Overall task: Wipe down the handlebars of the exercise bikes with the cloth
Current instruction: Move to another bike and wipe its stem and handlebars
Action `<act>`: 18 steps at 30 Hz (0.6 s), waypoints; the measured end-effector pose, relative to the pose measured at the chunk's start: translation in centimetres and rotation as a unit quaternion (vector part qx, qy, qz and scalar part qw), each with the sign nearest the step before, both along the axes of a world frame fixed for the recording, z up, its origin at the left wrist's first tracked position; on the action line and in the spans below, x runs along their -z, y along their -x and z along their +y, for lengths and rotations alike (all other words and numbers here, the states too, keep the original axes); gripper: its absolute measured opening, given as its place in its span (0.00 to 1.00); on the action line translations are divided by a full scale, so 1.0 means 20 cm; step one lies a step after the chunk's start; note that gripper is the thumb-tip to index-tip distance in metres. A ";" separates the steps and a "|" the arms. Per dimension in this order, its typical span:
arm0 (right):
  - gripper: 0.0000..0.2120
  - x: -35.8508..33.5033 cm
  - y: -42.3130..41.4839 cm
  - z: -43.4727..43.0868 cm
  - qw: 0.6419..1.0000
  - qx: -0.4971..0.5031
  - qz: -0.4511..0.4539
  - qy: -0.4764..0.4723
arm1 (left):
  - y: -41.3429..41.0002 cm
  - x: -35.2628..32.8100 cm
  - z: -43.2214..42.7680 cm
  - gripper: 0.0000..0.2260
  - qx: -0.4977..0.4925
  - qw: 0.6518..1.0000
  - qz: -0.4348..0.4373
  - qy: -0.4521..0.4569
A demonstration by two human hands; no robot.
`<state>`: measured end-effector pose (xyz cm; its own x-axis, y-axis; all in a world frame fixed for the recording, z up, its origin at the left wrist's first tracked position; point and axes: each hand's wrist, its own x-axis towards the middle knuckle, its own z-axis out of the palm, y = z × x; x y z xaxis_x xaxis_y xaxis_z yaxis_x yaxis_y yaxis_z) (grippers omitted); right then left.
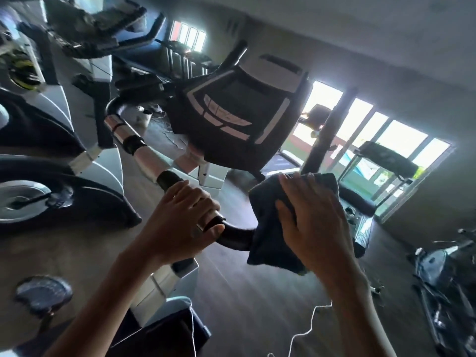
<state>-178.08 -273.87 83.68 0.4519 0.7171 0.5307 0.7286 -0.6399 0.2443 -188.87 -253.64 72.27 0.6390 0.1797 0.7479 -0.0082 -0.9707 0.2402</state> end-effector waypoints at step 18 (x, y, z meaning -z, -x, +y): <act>0.25 0.15 0.16 -0.04 1.000 -0.018 -0.016 -0.009 | 0.02 -0.02 0.17 0.20 0.060 0.998 0.021 -0.007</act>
<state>-181.19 -274.60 80.77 0.4083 0.7226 0.5578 0.7430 -0.6181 0.2568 -189.25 -250.22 72.74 0.6865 0.0888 0.7217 -0.1150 -0.9667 0.2284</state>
